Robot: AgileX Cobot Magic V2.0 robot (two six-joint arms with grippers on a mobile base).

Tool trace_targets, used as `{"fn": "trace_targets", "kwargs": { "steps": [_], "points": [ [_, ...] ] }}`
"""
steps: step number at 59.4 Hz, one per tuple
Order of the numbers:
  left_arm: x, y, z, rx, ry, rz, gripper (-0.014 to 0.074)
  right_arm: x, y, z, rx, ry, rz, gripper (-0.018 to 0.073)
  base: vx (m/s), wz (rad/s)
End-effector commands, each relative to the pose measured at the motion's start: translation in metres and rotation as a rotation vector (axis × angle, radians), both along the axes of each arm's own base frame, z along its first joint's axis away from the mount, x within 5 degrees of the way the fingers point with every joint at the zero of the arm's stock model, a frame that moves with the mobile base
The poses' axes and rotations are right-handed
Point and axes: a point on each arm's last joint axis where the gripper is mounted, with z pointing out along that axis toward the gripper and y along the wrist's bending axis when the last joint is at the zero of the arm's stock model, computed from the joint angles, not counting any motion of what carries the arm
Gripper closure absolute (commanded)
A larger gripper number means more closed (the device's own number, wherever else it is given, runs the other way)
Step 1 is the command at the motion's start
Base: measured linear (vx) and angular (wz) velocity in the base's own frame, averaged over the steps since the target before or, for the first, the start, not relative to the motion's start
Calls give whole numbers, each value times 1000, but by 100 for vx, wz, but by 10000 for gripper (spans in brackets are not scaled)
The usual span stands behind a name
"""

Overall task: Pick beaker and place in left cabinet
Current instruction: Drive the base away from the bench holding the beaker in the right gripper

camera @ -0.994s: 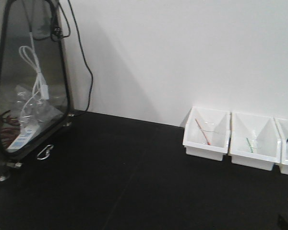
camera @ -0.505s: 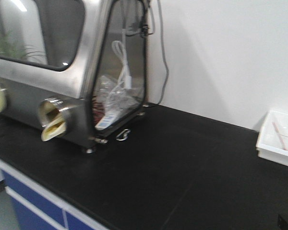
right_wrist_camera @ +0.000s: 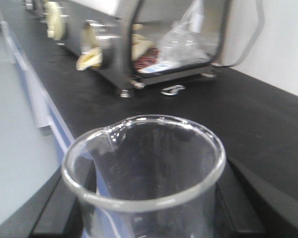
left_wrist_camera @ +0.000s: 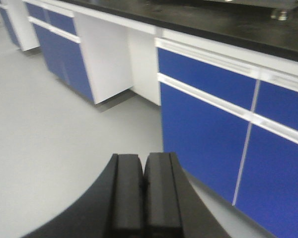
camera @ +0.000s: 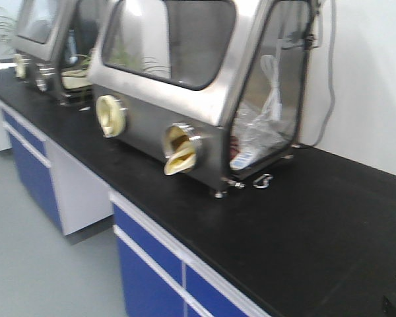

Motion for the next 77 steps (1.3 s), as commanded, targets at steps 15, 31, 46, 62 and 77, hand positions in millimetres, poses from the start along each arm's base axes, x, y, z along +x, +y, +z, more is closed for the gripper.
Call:
{"fn": "trace_targets", "kwargs": {
  "steps": [15, 31, 46, 62, 77],
  "points": [
    [1, -1, 12, -4, -99, -18, 593, 1, 2, 10, -16, -40, 20, 563, -5, 55],
    [1, -1, 12, -4, -99, -18, 593, 1, 2, 10, -16, -40, 20, 563, 3, 57],
    [1, -1, 12, -4, -99, -18, 593, 1, 2, 10, -16, -40, 20, 563, 15, 52],
    [1, -1, 12, -4, -99, -18, 593, 1, 2, 10, -16, -40, 20, 563, 22, 53],
    [1, -1, 12, -4, -99, -18, 593, 1, 2, 10, -16, -40, 20, 563, 28, 46]
  ]
}}
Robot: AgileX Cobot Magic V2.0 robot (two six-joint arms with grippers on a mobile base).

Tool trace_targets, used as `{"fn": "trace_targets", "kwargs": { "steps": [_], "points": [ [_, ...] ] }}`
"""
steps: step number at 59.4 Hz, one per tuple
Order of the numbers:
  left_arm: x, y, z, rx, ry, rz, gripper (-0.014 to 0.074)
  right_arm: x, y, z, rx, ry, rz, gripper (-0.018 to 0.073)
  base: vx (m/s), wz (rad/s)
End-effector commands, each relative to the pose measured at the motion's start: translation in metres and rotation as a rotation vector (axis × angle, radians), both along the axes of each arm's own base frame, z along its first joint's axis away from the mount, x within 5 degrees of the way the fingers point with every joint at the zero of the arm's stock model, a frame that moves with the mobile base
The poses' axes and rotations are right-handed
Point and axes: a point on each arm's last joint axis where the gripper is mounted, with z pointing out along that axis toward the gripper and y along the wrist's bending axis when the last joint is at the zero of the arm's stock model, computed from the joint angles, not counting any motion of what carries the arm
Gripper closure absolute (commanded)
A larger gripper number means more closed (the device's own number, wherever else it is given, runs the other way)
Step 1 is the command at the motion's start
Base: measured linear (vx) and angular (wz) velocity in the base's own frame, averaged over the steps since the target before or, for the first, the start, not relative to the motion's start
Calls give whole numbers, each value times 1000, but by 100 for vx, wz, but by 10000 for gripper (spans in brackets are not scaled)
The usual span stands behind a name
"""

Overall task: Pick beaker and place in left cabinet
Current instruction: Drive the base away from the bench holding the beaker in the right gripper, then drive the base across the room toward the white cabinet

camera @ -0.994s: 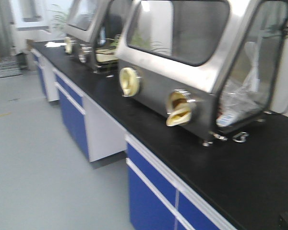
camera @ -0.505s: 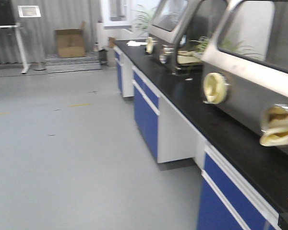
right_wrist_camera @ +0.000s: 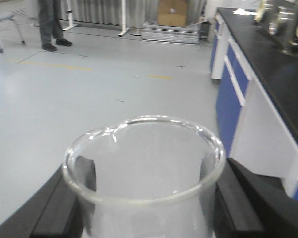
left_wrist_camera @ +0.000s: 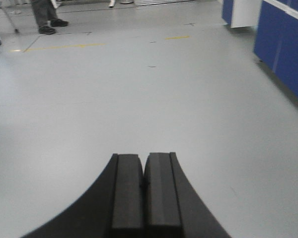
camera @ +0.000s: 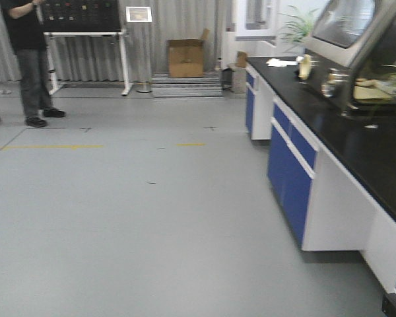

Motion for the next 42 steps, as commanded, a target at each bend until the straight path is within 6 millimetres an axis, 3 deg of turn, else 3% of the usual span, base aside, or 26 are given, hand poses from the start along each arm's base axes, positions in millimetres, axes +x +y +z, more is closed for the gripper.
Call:
{"fn": "trace_targets", "kwargs": {
  "steps": [1, 42],
  "points": [
    [1, -1, 12, -4, -99, -18, 593, 1, 2, 10, -16, -40, 21, 563, 33, 42],
    [1, -1, 12, -4, -99, -18, 593, 1, 2, 10, -16, -40, 21, 563, 47, 29]
  ]
}}
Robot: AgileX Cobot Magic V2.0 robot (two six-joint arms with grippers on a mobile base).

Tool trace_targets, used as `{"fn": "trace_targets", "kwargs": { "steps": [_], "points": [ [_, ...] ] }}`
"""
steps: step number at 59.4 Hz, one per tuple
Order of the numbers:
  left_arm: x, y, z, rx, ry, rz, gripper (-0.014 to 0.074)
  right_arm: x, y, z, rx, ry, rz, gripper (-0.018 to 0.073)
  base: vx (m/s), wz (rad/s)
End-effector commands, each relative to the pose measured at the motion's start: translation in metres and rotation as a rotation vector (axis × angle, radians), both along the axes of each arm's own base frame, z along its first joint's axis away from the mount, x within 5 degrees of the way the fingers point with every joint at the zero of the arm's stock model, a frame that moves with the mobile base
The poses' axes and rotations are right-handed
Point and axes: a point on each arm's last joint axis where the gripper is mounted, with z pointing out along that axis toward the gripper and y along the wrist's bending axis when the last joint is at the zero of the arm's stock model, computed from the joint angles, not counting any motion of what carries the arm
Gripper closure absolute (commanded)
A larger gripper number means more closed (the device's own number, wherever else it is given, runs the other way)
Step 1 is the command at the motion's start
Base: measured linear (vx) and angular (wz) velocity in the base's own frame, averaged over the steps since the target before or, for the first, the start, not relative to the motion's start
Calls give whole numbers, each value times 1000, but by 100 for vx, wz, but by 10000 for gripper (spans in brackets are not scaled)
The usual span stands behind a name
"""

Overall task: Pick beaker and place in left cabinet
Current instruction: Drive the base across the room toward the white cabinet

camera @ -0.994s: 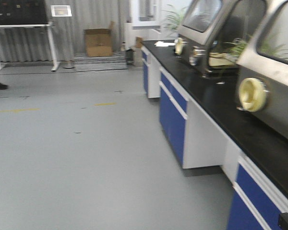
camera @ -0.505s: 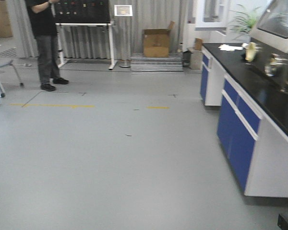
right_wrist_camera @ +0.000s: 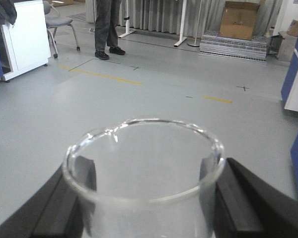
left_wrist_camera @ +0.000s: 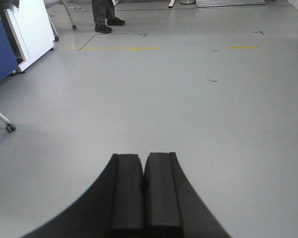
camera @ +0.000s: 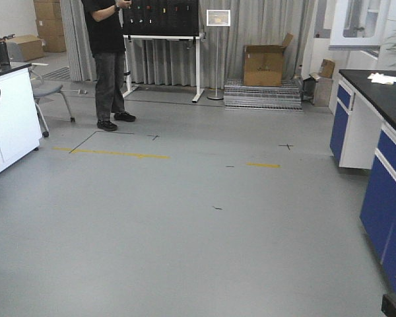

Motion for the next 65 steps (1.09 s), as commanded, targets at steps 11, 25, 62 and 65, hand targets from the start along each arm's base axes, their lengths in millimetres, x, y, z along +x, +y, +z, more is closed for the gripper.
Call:
{"fn": "trace_targets", "kwargs": {
  "steps": [11, 25, 62, 65],
  "points": [
    [1, -1, 12, -4, -99, -18, 593, 1, 2, 10, -20, -42, 22, 563, 61, 1],
    [1, -1, 12, -4, -99, -18, 593, 1, 2, 10, -20, -42, 22, 563, 63, -8],
    [1, -1, 12, -4, -99, -18, 593, 1, 2, 10, -21, -42, 22, 563, 66, -6],
    [1, -1, 12, -4, -99, -18, 593, 1, 2, 10, -21, -42, 22, 563, 71, -4]
  ]
}}
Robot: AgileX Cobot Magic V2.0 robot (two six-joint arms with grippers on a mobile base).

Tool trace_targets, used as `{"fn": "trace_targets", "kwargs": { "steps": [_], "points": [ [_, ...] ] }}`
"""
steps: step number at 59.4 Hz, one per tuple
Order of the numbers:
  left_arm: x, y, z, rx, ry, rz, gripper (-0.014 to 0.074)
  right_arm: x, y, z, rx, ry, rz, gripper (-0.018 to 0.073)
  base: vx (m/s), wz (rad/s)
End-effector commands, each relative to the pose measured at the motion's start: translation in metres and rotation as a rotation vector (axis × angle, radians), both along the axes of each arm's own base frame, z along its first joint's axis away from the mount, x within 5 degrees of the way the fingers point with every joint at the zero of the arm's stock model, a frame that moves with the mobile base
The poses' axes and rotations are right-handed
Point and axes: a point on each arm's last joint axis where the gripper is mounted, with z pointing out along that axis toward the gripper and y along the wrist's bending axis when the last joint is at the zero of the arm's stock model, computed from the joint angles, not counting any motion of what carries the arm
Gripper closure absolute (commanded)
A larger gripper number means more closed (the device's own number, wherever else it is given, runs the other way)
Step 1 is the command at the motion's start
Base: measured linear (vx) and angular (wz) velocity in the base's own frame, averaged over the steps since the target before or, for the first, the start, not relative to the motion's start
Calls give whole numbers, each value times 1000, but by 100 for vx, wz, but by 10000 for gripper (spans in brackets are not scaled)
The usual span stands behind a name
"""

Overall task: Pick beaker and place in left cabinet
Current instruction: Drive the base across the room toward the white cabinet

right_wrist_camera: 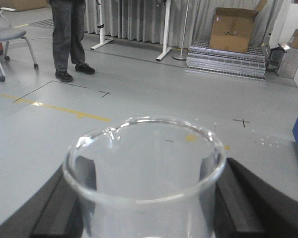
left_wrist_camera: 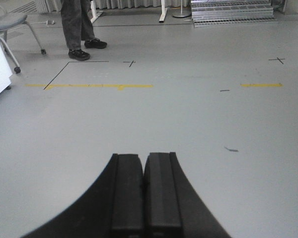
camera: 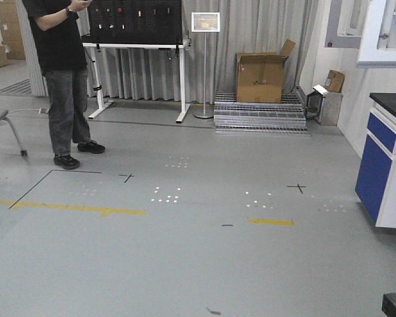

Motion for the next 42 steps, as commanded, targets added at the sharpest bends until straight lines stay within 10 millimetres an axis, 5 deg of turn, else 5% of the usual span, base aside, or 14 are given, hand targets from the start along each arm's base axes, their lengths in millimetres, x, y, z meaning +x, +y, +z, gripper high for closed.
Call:
{"fn": "trace_targets", "kwargs": {
  "steps": [1, 42],
  "points": [
    [1, -1, 12, -4, -99, -18, 593, 1, 2, 10, -14, -40, 21, 563, 72, -3],
    [1, -1, 12, -4, -99, -18, 593, 1, 2, 10, -14, -40, 21, 563, 75, -3]
  ]
}}
